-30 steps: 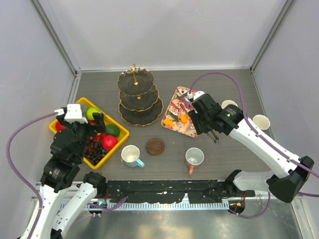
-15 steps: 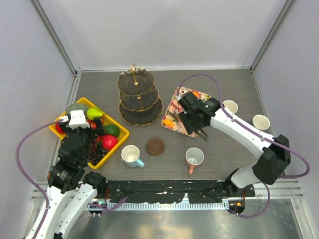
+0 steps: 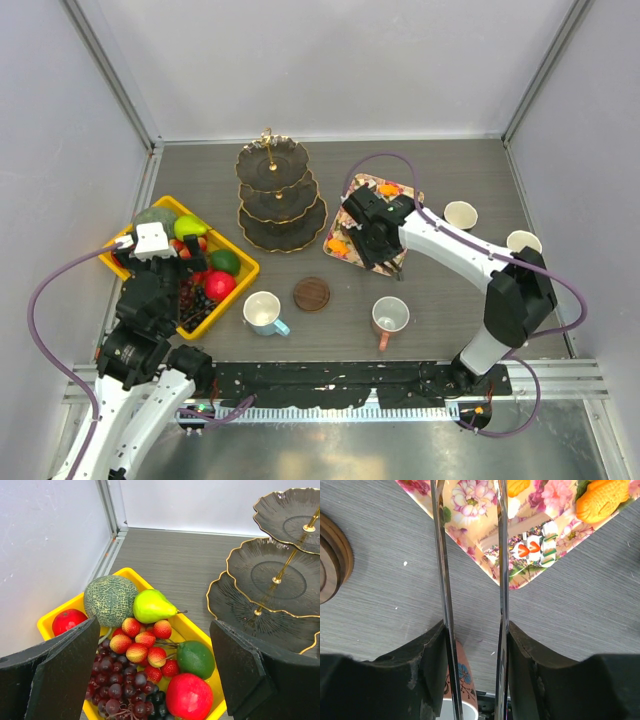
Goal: Serve the afternoon tea
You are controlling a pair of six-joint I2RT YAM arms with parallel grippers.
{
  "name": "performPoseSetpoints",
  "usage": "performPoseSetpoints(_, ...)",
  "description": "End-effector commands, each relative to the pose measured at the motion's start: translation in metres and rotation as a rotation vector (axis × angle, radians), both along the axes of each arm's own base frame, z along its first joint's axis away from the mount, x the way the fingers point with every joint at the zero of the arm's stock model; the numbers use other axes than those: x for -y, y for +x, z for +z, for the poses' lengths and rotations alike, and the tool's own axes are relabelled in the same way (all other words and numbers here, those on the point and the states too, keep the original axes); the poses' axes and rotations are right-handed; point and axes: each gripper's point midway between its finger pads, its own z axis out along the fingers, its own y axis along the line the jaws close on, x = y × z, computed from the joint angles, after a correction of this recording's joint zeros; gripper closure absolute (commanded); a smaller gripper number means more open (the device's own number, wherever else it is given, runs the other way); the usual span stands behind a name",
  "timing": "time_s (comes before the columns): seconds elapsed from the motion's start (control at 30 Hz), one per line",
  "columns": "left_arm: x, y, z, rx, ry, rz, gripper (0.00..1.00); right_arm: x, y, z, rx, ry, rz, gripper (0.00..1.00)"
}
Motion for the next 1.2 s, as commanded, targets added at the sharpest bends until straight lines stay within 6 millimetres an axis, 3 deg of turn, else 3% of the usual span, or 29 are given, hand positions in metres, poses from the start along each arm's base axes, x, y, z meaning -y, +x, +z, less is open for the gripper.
performPoseSetpoints(0.0,-0.003,0.002,0.012,0.052,-0.006,0.019,0.01,-0.015,0.018,0.013,0.062,0.053,-0.012,0.50)
performPoseSetpoints(0.53,0.001,0.004,0.009,0.041,-0.002,0.002,0.01,-0.007,0.028,-0.009,0.072,-0.032,-0.044,0.51)
performPoseSetpoints(0.8,0.001,0.004,0.009,0.043,-0.002,-0.001,0.01,-0.004,0.024,-0.016,0.056,-0.038,-0.026,0.52)
performPoseSetpoints(0.97,0.001,0.004,0.009,0.043,0.000,-0.001,0.01,-0.006,0.022,-0.007,0.070,-0.009,-0.018,0.68)
performPoseSetpoints(1.17,0.001,0.005,0.008,0.037,0.002,0.000,0.01,0.001,0.019,0.018,0.124,0.012,-0.012,0.70)
